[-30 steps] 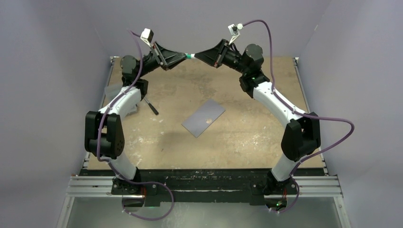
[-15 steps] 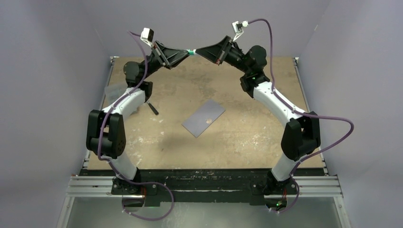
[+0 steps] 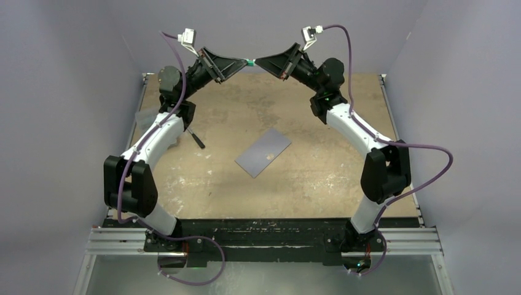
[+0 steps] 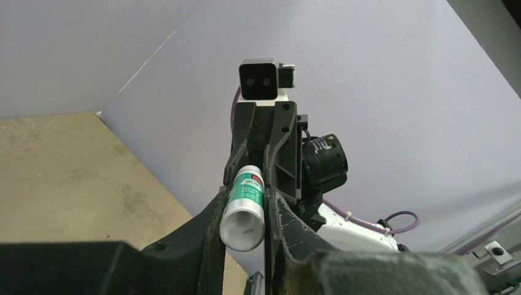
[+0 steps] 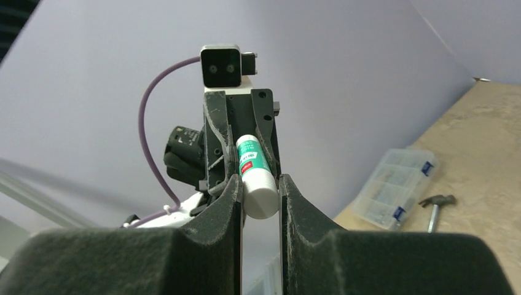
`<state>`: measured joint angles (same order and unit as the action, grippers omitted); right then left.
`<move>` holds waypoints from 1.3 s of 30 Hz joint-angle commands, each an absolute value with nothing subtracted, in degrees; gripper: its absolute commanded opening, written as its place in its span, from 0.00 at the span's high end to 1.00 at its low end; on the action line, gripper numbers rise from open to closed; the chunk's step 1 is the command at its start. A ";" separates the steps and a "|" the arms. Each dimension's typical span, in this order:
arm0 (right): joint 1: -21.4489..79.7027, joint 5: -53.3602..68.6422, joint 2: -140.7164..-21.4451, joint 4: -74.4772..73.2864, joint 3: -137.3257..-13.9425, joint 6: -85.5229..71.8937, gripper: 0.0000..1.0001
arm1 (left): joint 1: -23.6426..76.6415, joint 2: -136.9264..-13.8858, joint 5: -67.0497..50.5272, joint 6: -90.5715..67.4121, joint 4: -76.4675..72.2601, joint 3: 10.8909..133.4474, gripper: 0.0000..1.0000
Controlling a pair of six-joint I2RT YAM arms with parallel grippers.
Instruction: Place the letter into the envelope and seal it
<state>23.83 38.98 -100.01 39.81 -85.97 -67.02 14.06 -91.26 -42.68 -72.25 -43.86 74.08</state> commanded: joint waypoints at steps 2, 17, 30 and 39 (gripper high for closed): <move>31.95 49.53 -100.51 52.44 -85.51 -78.32 1.00 | 24.34 -92.87 -50.43 -65.04 -36.72 75.09 1.00; 34.94 48.83 -104.71 72.38 -84.25 -96.76 1.00 | 26.35 -94.58 -49.10 -64.17 -35.97 72.64 1.00; 36.45 50.03 -106.33 63.69 -88.11 -90.98 1.00 | 30.01 -98.77 -50.98 -57.67 -27.02 74.73 1.00; 23.71 44.40 -97.43 57.05 -74.08 -80.76 1.00 | 25.17 -93.98 -48.31 -58.40 -27.50 69.95 1.00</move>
<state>22.24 37.63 -105.23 60.53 -78.48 -88.71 18.50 -91.74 -35.07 -59.90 -38.89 74.63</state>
